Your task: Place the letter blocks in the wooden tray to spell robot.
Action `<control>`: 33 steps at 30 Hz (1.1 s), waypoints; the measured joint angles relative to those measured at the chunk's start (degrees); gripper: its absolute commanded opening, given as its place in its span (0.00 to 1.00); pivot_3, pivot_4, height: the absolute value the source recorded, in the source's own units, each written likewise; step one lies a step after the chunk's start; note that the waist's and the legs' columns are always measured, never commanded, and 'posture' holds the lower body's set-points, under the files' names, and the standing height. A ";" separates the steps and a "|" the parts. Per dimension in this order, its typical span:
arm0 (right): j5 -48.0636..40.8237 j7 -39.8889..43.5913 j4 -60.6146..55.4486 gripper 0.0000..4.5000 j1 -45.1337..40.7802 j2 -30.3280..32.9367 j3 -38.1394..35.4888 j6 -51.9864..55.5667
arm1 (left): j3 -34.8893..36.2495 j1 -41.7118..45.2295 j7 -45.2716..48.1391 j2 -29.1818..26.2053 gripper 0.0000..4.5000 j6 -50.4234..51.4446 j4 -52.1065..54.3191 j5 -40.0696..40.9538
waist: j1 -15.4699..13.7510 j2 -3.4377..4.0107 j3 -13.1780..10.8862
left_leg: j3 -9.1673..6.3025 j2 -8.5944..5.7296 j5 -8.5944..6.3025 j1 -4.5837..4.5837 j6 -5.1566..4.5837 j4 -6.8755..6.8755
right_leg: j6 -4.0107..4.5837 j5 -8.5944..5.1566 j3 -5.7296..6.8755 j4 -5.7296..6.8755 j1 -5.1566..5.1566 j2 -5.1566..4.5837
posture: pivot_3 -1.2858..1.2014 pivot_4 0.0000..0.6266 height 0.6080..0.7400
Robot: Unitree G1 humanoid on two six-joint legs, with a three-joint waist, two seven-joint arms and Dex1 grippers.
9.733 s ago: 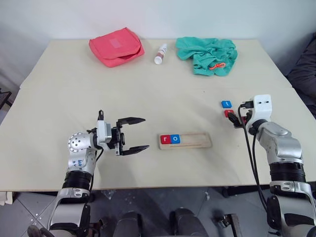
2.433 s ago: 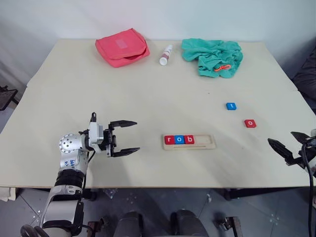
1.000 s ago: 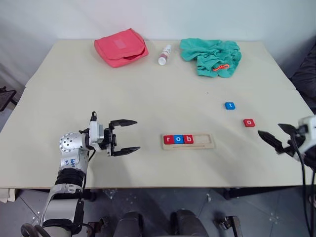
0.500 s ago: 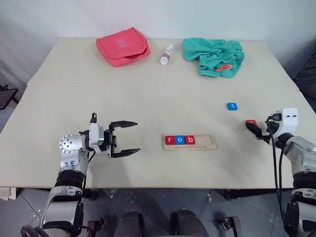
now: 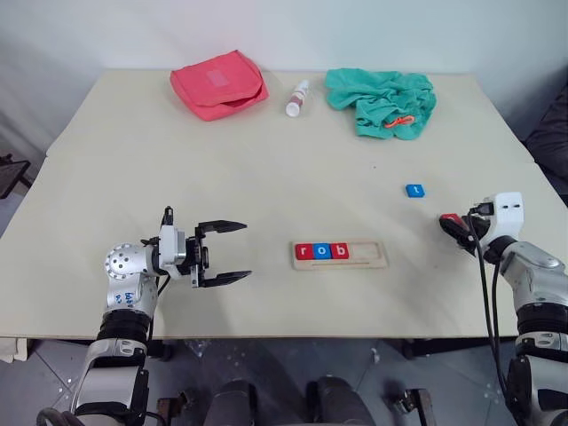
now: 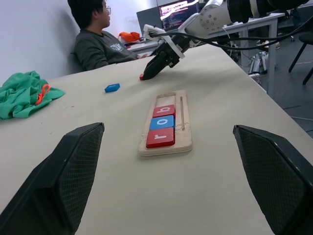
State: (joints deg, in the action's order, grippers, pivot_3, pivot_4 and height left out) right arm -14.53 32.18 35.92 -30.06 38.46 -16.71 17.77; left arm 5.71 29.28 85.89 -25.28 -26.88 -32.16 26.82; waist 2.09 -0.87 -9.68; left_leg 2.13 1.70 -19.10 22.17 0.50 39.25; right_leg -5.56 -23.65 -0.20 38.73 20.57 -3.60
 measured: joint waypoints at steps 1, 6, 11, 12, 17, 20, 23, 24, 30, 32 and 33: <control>-0.06 -0.43 -0.73 0.32 0.42 -0.05 -0.08 0.28 | 0.00 0.00 0.01 0.01 1.00 0.00 0.00 0.00 | -0.05 0.00 0.00 | 0.00 0.00 0.00 0.00 0.00 0.00 | 0.00 0.00 0.00 0.00 0.00 0.00 | 0.52 0.24 1.00; -2.21 -6.76 -18.40 0.33 9.66 -4.67 -2.79 6.76 | 0.00 0.14 0.07 0.03 1.00 -0.07 -0.49 0.06 | -0.43 0.00 0.00 | -0.08 0.02 0.00 0.04 0.00 -0.07 | 0.00 0.00 0.05 0.03 0.04 0.02 | 0.52 0.24 1.00; -5.03 -13.64 -35.84 0.33 17.17 -9.75 -4.78 14.33 | -0.02 0.85 0.10 -0.10 1.00 -0.17 -2.01 0.11 | -0.41 0.04 -0.01 | -0.02 -0.01 0.01 0.04 0.01 -0.06 | 0.00 0.00 -0.01 0.01 0.06 0.02 | 0.52 0.24 1.00; -5.50 -14.90 -39.53 0.33 18.50 -10.56 -5.12 15.73 | 0.00 0.85 0.10 -0.20 1.00 -0.19 -2.32 0.12 | -0.39 0.04 -0.01 | -0.05 0.01 0.00 0.03 0.01 -0.06 | 0.00 0.00 0.00 0.05 0.06 0.02 | 0.52 0.24 1.00; -7.49 -23.60 -58.68 0.33 26.39 -18.15 -5.96 23.96 | -0.14 1.59 0.11 -0.01 1.00 -0.55 -2.90 0.13 | -0.50 0.04 -0.01 | -0.07 -0.02 0.00 0.05 0.01 -0.10 | 0.00 0.00 -0.02 0.03 0.07 0.02 | 0.52 0.24 1.00; -7.76 -25.75 -62.80 0.33 29.58 -20.58 -5.64 26.70 | -0.15 1.80 0.12 0.23 1.00 -0.60 -3.21 0.13 | -0.49 0.04 -0.01 | -0.06 -0.05 0.00 0.04 0.01 -0.10 | 0.00 0.00 -0.06 -0.01 0.04 0.00 | 0.52 0.24 1.00; -7.75 -26.67 -63.76 0.33 31.19 -21.43 -5.55 27.82 | -0.24 1.89 0.12 0.47 1.00 -0.60 -4.18 0.13 | -0.47 0.04 -0.01 | -0.06 -0.05 0.00 0.04 0.01 -0.10 | 0.00 0.00 -0.05 -0.02 0.05 0.02 | 0.52 0.24 1.00; -7.74 -26.75 -63.79 0.33 31.32 -21.44 -5.55 27.88 | -0.30 2.00 0.12 0.50 1.00 -0.60 -4.33 0.13 | -0.47 0.04 -0.01 | -0.06 -0.05 0.00 0.04 0.01 -0.10 | 0.00 0.00 -0.05 -0.02 0.05 0.02 | 0.52 0.24 1.00; -8.13 -26.01 -63.67 0.63 31.42 -21.55 -5.52 27.29 | -0.62 3.72 0.12 0.64 1.00 -0.61 -4.71 0.13 | -0.35 0.04 -0.01 | -0.05 -0.04 0.01 0.03 0.01 -0.11 | 0.00 0.00 -0.07 -0.01 0.06 0.05 | 0.52 0.24 1.00; -8.36 -25.40 -63.67 0.78 31.42 -21.55 -5.37 27.23 | -0.64 3.71 0.13 0.64 1.00 -0.61 -4.71 0.13 | -0.39 0.04 -0.01 | -0.05 -0.04 0.01 0.03 0.01 -0.11 | 0.00 0.00 -0.06 -0.01 0.06 0.05 | 0.52 0.24 1.00; -8.37 -25.27 -63.67 0.86 31.42 -21.54 -5.13 27.21 | -0.64 3.71 0.12 0.64 1.00 -0.61 -4.71 0.14 | -0.41 0.04 -0.01 | -0.05 -0.04 0.01 0.03 0.01 -0.11 | 0.00 0.00 -0.07 -0.01 0.06 0.05 | 0.52 0.24 1.00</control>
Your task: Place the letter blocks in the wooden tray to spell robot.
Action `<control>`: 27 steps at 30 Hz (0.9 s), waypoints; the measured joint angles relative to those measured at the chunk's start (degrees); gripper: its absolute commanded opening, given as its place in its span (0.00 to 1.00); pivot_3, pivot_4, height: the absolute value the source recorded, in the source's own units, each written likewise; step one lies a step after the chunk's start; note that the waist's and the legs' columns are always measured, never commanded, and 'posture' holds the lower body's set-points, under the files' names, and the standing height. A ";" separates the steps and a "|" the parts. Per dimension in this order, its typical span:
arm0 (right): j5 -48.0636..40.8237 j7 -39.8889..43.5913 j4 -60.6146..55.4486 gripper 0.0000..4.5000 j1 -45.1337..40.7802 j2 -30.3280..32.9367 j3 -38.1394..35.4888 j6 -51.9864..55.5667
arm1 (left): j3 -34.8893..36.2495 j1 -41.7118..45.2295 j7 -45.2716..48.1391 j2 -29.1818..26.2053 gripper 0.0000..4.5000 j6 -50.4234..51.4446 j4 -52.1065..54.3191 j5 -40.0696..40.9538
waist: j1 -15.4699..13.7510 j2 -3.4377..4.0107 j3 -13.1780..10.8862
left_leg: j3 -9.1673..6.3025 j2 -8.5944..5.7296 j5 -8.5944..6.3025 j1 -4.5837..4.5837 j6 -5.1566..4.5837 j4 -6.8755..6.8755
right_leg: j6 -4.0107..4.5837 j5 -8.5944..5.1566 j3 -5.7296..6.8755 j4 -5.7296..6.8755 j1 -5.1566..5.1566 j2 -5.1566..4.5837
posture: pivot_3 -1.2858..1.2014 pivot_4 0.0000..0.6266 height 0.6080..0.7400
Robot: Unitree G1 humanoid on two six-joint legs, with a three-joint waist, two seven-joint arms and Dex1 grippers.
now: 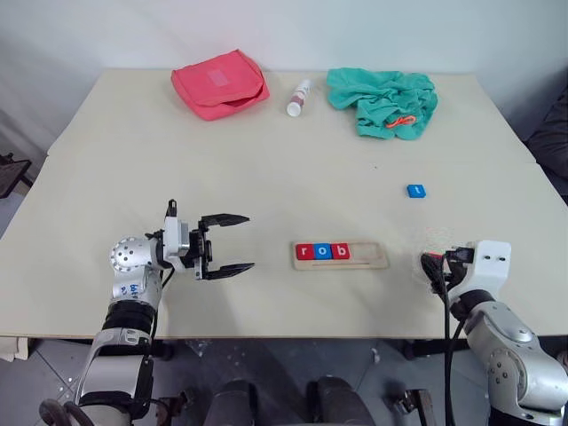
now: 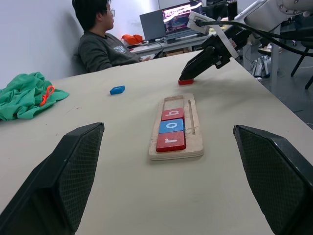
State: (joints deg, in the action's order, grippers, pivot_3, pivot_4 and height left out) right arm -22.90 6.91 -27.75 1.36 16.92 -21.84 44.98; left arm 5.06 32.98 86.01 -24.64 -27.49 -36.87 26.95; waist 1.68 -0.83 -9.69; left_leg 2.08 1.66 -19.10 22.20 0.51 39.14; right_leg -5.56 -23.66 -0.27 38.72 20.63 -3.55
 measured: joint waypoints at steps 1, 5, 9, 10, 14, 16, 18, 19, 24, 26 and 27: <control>-0.19 0.59 0.00 0.92 0.03 0.24 0.27 0.00 | 0.00 -0.06 0.00 0.00 1.00 0.00 0.10 0.00 | -0.01 0.00 0.00 | 0.01 0.00 0.00 0.00 0.00 0.00 | 0.00 0.00 0.00 0.00 0.00 0.00 | 0.52 0.24 1.00; -0.95 5.41 -0.01 1.00 0.82 5.56 0.32 -0.14 | 0.01 -1.12 0.00 -0.14 1.00 0.01 0.64 0.11 | -0.04 0.00 0.00 | 0.00 0.00 0.00 0.00 0.00 0.00 | 0.00 0.00 0.00 -0.03 -0.01 0.00 | 0.52 0.24 1.00; -1.27 14.17 1.37 1.00 2.06 14.48 0.31 -2.33 | 0.05 -1.81 -0.01 -0.29 1.00 0.02 0.74 0.15 | -0.08 0.00 -0.01 | 0.02 -0.02 0.00 0.00 -0.01 0.00 | 0.00 0.00 0.00 -0.11 -0.05 -0.01 | 0.52 0.24 1.00; -1.32 16.75 2.06 1.00 2.04 16.94 0.29 -2.95 | 0.06 -1.80 -0.01 -0.31 1.00 0.02 0.75 0.15 | -0.09 0.00 -0.01 | 0.03 -0.04 0.00 0.00 -0.03 -0.01 | 0.00 0.00 -0.02 -0.14 -0.06 -0.01 | 0.52 0.24 1.00; -1.42 27.62 7.17 1.00 1.55 26.39 0.35 -6.96 | 0.07 -1.78 -0.01 -0.31 1.00 0.02 0.85 0.14 | -0.08 -0.01 -0.01 | 0.03 -0.03 0.00 -0.01 -0.03 0.00 | 0.00 0.00 0.00 -0.16 -0.07 0.01 | 0.52 0.24 1.00; -1.20 32.07 9.59 1.00 0.93 29.51 0.86 -9.05 | 0.07 -1.76 -0.01 -0.29 1.00 0.02 0.86 0.14 | -0.07 -0.01 -0.01 | 0.03 -0.02 0.00 -0.01 -0.03 0.00 | 0.00 0.00 0.00 -0.17 -0.08 0.01 | 0.52 0.24 1.00; 0.86 40.87 15.49 1.00 -0.89 36.38 5.62 -14.73 | 0.02 -1.67 -0.02 -0.16 1.00 -0.01 0.86 0.13 | -0.04 0.06 -0.06 | 0.11 -0.06 0.00 -0.01 -0.08 0.04 | 0.00 0.00 -0.04 -0.25 -0.09 -0.02 | 0.52 0.24 1.00; 1.63 42.91 17.01 1.00 -1.33 37.66 6.20 -16.26 | 0.04 -1.65 -0.02 -0.17 1.00 -0.01 0.86 0.14 | -0.07 0.06 -0.06 | 0.11 -0.04 0.00 -0.01 -0.09 0.04 | 0.00 0.00 -0.03 -0.25 -0.10 -0.01 | 0.52 0.24 1.00; 6.06 56.36 29.46 1.00 -9.58 43.25 14.22 -27.10 | 0.08 -1.65 -0.02 -0.13 1.00 -0.04 0.86 0.14 | -0.05 0.05 -0.06 | 0.08 -0.02 0.00 -0.02 -0.09 0.06 | 0.00 0.00 0.00 -0.26 -0.10 -0.01 | 0.52 0.24 1.00; 9.07 61.12 36.47 1.00 -14.80 44.06 18.15 -32.24 | 0.15 -1.82 -0.02 -0.26 1.00 -0.02 1.01 0.23 | 0.03 0.04 -0.06 | 0.08 -0.01 0.00 -0.02 -0.09 0.07 | 0.00 0.00 0.00 -0.26 -0.10 -0.01 | 0.52 0.24 1.00; 10.38 62.50 39.35 1.00 -17.17 44.09 19.62 -34.08 | 0.19 -1.99 -0.02 -0.35 1.00 -0.02 1.26 0.29 | 0.09 0.05 -0.06 | 0.08 -0.01 0.00 -0.03 -0.09 0.08 | 0.00 0.00 0.00 -0.26 -0.10 -0.02 | 0.52 0.24 1.00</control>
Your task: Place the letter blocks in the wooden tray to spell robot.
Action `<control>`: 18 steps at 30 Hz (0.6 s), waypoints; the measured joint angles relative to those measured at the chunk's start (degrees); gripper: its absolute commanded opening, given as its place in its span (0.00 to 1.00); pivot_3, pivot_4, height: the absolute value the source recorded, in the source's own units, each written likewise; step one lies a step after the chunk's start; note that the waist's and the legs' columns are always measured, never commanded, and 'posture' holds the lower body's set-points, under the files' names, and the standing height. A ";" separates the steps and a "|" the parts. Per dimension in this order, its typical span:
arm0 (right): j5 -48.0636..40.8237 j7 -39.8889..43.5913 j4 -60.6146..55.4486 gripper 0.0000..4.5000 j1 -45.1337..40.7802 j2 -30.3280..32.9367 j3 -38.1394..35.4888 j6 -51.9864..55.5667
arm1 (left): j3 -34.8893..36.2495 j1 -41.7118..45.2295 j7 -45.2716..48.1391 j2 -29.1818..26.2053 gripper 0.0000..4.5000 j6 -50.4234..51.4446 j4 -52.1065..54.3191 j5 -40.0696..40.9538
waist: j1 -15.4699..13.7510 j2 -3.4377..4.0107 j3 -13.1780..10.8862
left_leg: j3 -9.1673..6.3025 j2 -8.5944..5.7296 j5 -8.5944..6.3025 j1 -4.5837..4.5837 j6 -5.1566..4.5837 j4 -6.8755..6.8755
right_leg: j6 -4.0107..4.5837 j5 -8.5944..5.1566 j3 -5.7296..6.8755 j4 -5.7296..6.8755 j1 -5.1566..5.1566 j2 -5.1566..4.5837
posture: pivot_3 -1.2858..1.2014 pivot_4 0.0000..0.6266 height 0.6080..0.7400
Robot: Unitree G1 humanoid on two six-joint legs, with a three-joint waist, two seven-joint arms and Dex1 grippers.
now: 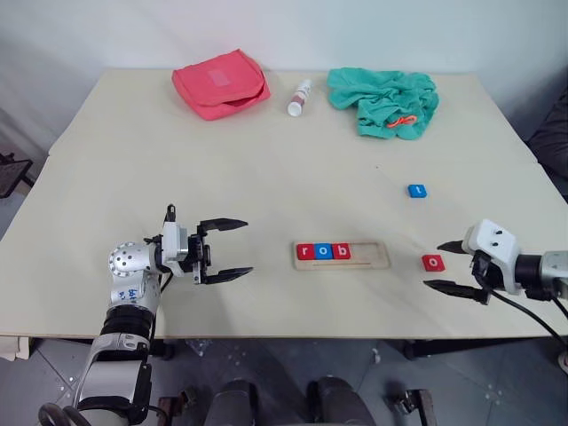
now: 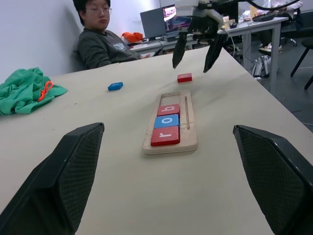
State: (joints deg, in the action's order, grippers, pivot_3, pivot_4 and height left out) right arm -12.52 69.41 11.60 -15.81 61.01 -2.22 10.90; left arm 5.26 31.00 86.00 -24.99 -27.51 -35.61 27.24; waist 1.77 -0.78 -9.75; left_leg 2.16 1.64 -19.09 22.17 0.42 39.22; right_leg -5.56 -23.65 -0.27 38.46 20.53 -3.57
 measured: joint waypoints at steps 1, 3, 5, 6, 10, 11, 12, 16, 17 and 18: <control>1.24 1.43 2.94 1.00 -2.54 0.00 1.38 -1.94 | 0.00 -0.19 0.00 -0.09 1.00 0.01 0.38 0.07 | 0.00 0.01 -0.01 | -0.01 0.01 0.00 0.00 0.00 0.01 | 0.00 0.00 0.01 0.01 0.01 -0.01 | 0.52 0.24 1.00; 3.12 3.70 7.53 1.00 -6.26 -0.04 3.62 -4.83 | 0.02 -0.54 0.01 -0.26 1.00 0.06 1.21 0.36 | -0.03 0.01 0.00 | -0.03 0.03 0.00 0.00 0.01 0.01 | 0.00 0.00 0.05 0.03 0.03 -0.01 | 0.52 0.24 1.00; 5.32 5.66 12.14 1.00 -10.32 -0.52 6.15 -7.87 | 0.13 -1.38 0.01 -0.86 1.00 0.25 1.75 0.71 | 0.11 0.01 -0.01 | -0.02 0.03 0.00 0.00 0.00 0.01 | 0.00 0.00 0.04 0.06 0.04 -0.02 | 0.52 0.24 1.00; 6.64 6.50 14.75 1.00 -12.43 -0.96 7.27 -9.47 | 0.27 -1.99 0.01 -1.12 1.00 0.53 2.13 0.83 | 0.19 0.02 -0.01 | -0.02 0.03 0.00 0.00 0.01 0.01 | 0.00 0.00 0.05 0.05 0.04 -0.03 | 0.52 0.24 1.00; 9.68 8.86 21.38 1.00 -17.23 -2.53 9.96 -13.22 | 0.36 -2.95 0.01 -2.00 1.00 0.93 3.39 1.35 | 0.18 0.02 -0.01 | -0.04 0.05 0.00 0.00 0.01 0.03 | 0.00 0.00 0.07 0.09 0.05 -0.05 | 0.52 0.24 1.00; 10.18 9.35 22.10 1.00 -17.84 -2.61 10.37 -13.84 | 0.42 -2.98 0.01 -2.24 1.00 1.03 3.68 1.56 | 0.16 0.02 -0.01 | -0.05 0.05 0.00 0.00 0.01 0.03 | 0.00 0.00 0.09 0.10 0.04 -0.06 | 0.52 0.24 1.00; 10.67 9.98 23.01 1.00 -18.74 -2.78 10.81 -14.72 | 0.45 -3.17 0.01 -2.59 1.00 1.18 3.95 1.72 | 0.17 0.02 -0.01 | -0.05 0.04 0.00 0.00 0.01 0.05 | 0.00 0.00 0.09 0.10 0.04 -0.07 | 0.52 0.24 1.00; 11.74 11.98 25.25 0.79 -20.33 -3.53 11.51 -16.35 | 0.51 -4.81 0.00 -3.03 1.00 1.25 5.53 1.87 | 0.17 0.02 -0.01 | -0.07 0.05 0.00 0.00 0.01 0.05 | 0.00 0.00 0.12 0.12 0.03 -0.07 | 0.52 0.24 1.00; 11.91 12.51 25.51 0.72 -20.69 -3.60 11.98 -17.03 | 0.51 -5.02 0.00 -3.06 1.00 1.27 5.74 1.89 | 0.17 0.02 -0.01 | -0.07 0.05 0.00 0.00 0.01 0.07 | 0.00 0.00 0.12 0.12 0.03 -0.07 | 0.52 0.24 1.00; 12.13 12.92 25.71 0.65 -20.96 -3.65 12.31 -17.39 | 0.51 -5.05 0.00 -3.09 1.00 1.31 5.91 1.91 | 0.16 0.02 -0.01 | -0.08 0.05 0.00 0.00 0.01 0.12 | 0.00 0.00 0.12 0.12 0.02 -0.07 | 0.52 0.24 1.00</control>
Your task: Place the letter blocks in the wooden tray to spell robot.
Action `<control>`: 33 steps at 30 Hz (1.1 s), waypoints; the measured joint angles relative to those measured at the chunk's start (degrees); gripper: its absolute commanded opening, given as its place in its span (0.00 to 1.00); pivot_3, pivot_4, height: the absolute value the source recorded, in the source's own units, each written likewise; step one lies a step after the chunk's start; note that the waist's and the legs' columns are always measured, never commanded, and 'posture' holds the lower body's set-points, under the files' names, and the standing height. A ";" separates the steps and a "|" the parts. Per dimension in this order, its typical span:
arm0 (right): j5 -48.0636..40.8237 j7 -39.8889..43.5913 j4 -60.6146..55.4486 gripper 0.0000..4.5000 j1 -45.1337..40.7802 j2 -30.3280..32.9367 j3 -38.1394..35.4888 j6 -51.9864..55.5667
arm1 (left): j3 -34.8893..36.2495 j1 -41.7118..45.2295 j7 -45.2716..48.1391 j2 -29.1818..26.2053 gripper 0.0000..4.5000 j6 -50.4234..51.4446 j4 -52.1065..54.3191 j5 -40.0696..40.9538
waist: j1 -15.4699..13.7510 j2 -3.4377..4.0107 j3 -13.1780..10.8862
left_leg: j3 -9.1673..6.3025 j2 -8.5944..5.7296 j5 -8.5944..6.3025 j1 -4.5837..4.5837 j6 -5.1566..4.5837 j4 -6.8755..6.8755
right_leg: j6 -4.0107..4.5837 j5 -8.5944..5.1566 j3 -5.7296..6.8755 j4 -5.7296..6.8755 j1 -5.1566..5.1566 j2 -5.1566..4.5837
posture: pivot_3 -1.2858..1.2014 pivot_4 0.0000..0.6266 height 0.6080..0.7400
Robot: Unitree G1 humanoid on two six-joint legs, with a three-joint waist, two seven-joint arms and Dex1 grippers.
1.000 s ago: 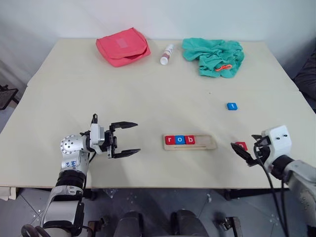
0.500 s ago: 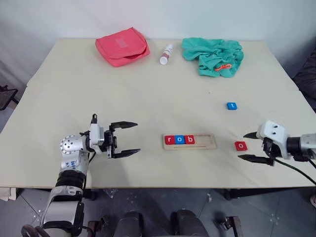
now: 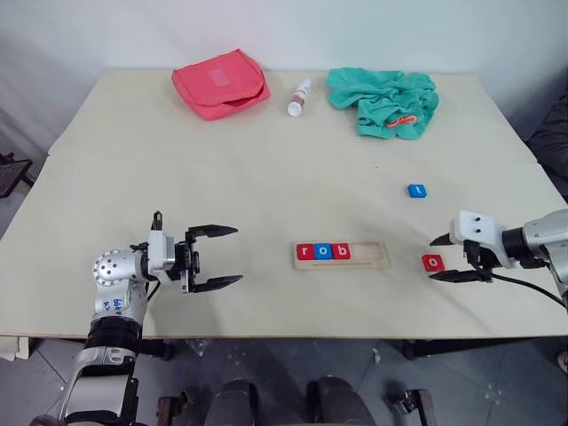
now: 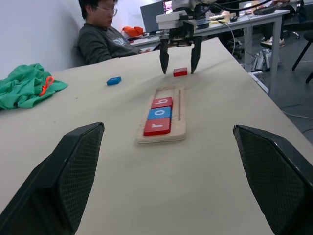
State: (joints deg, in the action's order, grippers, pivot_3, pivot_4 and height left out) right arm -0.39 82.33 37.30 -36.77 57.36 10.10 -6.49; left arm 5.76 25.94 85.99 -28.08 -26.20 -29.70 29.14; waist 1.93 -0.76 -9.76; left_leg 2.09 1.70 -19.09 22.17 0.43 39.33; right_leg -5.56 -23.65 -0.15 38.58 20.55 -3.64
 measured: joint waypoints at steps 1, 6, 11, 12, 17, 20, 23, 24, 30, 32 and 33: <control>0.15 0.41 0.12 0.58 -0.07 -0.02 0.18 -0.49 | 0.00 -0.05 0.00 -0.05 1.00 0.04 0.33 0.03 | -0.01 0.00 0.00 | 0.00 0.00 0.00 0.00 0.00 0.03 | 0.00 0.00 0.00 0.00 -0.02 0.00 | 0.52 0.24 1.00; 0.27 1.07 1.13 0.32 -0.31 -0.05 0.23 -1.96 | 0.02 -1.12 0.00 -0.50 1.00 0.49 1.76 0.08 | -0.02 0.00 0.00 | -0.01 0.00 0.00 -0.01 0.00 0.15 | 0.00 0.00 0.00 -0.01 -0.05 -0.02 | 0.52 0.24 1.00; 1.51 0.97 0.77 0.32 -2.55 -0.08 0.79 -0.74 | 0.09 -1.27 -0.01 -0.84 1.00 0.56 1.75 0.08 | -0.02 0.06 -0.03 | 0.00 -0.02 -0.01 0.00 -0.01 0.18 | 0.00 0.00 -0.02 0.00 -0.02 -0.04 | 0.52 0.24 1.00; 1.46 1.02 0.06 0.32 -3.23 -0.10 0.79 -0.02 | 0.10 -1.25 -0.01 -0.84 1.00 0.56 1.74 0.08 | 0.04 0.11 -0.06 | 0.00 -0.01 -0.01 0.00 -0.01 0.18 | 0.00 0.00 -0.01 0.01 0.01 -0.04 | 0.52 0.24 1.00; -0.11 2.55 -8.29 0.32 -7.35 -1.97 0.78 8.45 | 0.07 -0.74 0.00 -0.81 1.00 0.54 1.71 0.09 | 0.29 0.22 -0.14 | 0.00 0.00 -0.01 0.01 0.00 0.17 | 0.00 0.00 0.00 0.10 0.06 -0.03 | 0.52 0.24 1.00; -2.15 3.84 -16.71 0.32 -9.40 -5.04 1.77 16.07 | -0.14 -0.71 0.01 -0.50 1.00 0.54 1.58 0.09 | 0.45 0.23 -0.14 | -0.03 0.02 -0.01 0.01 0.00 0.16 | 0.00 0.00 0.02 0.19 0.06 -0.03 | 0.52 0.24 1.00; -2.23 4.00 -20.33 0.32 -9.77 -7.03 4.08 19.03 | -0.17 -0.59 0.02 -0.12 1.00 0.47 1.18 0.08 | 0.18 0.23 -0.14 | -0.09 -0.02 -0.01 0.04 0.01 0.17 | 0.00 0.00 0.09 0.19 0.05 -0.08 | 0.52 0.24 1.00; -1.72 4.01 -20.33 0.32 -9.77 -7.54 5.22 19.11 | -0.15 -0.48 0.01 -0.12 1.00 0.44 0.60 0.08 | -0.05 0.22 -0.14 | -0.08 -0.05 -0.02 0.05 0.00 0.18 | 0.00 0.00 0.10 0.19 0.05 -0.12 | 0.52 0.24 1.00; 0.47 3.85 -17.91 0.32 -10.55 -11.39 8.66 17.96 | -0.15 0.23 0.01 0.09 1.00 -0.16 -0.42 0.05 | -0.15 0.22 -0.14 | -0.10 -0.07 -0.02 0.12 -0.01 0.20 | 0.00 0.00 0.20 0.19 0.07 -0.16 | 0.52 0.24 1.00; 1.56 3.49 -15.96 0.32 -11.99 -12.88 9.78 17.39 | -0.15 0.33 0.01 0.11 1.00 -0.19 -0.34 0.05 | 0.02 0.22 -0.14 | -0.10 -0.06 -0.02 0.11 -0.01 0.21 | 0.00 0.00 0.22 0.19 0.09 -0.16 | 0.52 0.24 1.00; 1.74 3.34 -15.29 0.32 -12.47 -13.51 9.90 16.84 | -0.19 0.32 0.01 0.13 1.00 -0.19 -0.27 0.05 | 0.18 0.22 -0.14 | -0.10 -0.05 -0.02 0.11 -0.01 0.20 | 0.00 0.00 0.22 0.19 0.11 -0.15 | 0.52 0.24 1.00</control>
State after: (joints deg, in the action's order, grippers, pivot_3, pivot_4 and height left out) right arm 1.35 85.66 22.01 -49.24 43.86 20.00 10.35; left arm 5.58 26.26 86.01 -27.94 -26.39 -29.97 29.20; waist 2.11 -0.54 -9.91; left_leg 1.99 1.64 -19.11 22.28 0.43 39.53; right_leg -5.56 -23.66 0.07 38.77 20.66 -3.80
